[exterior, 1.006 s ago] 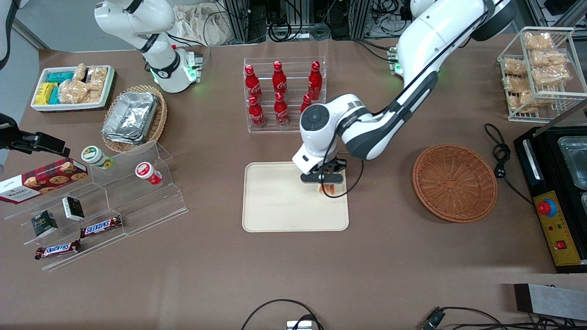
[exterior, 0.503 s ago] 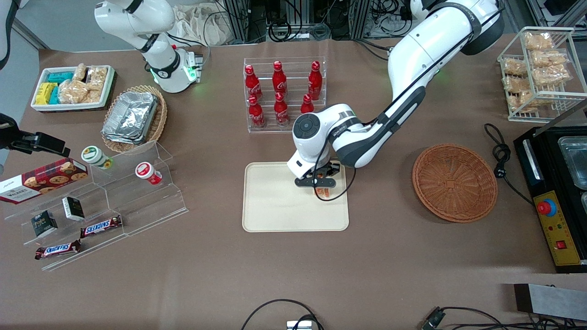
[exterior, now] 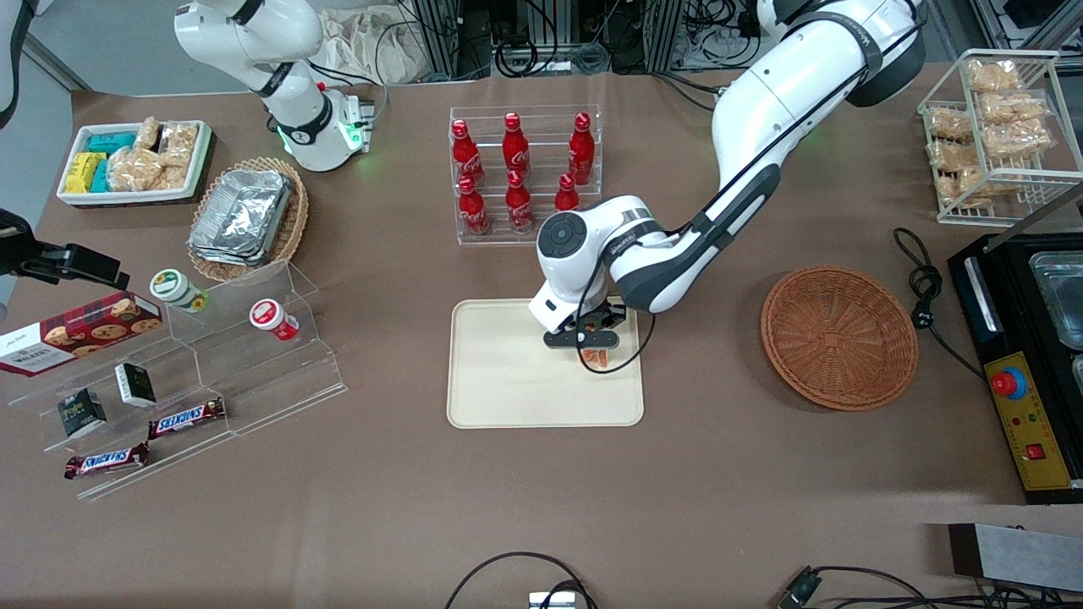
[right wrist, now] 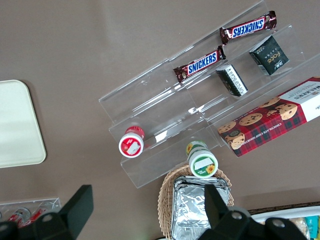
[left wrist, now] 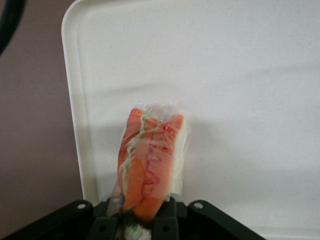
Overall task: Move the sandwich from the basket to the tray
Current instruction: 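Lower the sandwich onto the beige tray and open the left gripper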
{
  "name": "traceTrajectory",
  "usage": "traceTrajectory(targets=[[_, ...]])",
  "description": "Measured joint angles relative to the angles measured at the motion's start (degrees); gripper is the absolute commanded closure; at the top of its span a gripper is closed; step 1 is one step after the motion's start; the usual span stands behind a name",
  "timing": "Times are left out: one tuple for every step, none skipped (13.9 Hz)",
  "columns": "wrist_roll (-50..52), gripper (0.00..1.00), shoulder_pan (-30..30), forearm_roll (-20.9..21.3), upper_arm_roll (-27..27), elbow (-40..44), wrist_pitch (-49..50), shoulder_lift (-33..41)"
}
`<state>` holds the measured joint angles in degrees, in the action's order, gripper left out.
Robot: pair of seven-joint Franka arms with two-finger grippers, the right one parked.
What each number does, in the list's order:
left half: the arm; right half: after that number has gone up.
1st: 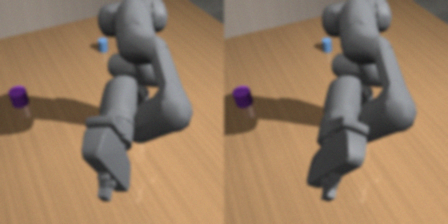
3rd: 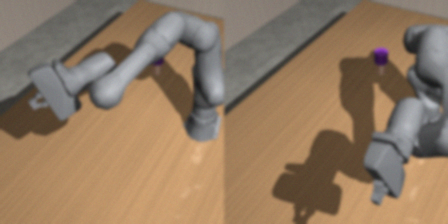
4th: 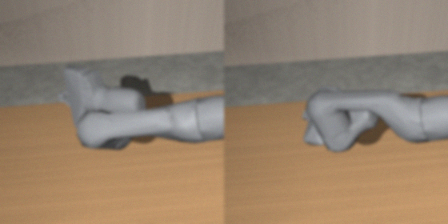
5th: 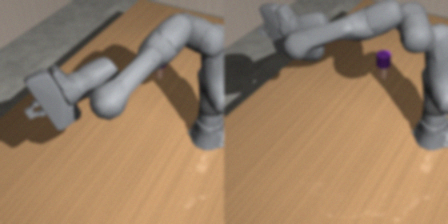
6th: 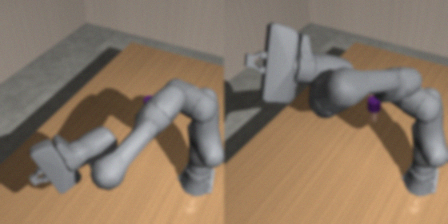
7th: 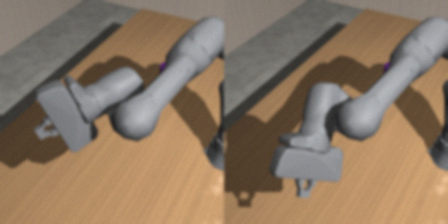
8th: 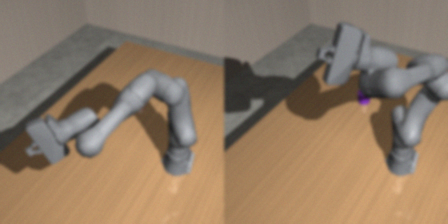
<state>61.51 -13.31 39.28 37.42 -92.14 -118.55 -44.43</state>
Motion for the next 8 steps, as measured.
traceTrajectory(targets=[[0.0,1.0,0.0,0.0,-0.1,0.1,0.0,-0.1],[0.1,0.98,0.0,0.0,-0.2,0.2,0.0,-0.1],[0.1,0.81,0.0,0.1,-0.4,0.3,0.0,-0.1],[0.1,0.57,0.0,0.1,-0.5,0.3,0.0,-0.2],[0.1,0.27,0.0,0.1,-0.5,0.4,0.0,-0.2],[0.1,0.14,0.0,0.2,-0.5,0.4,0.0,-0.2],[0.1,0.0,0.0,0.4,-0.5,0.4,0.0,-0.2],[0.2,0.0,0.0,0.5,-0.5,0.4,0.0,-0.3]])
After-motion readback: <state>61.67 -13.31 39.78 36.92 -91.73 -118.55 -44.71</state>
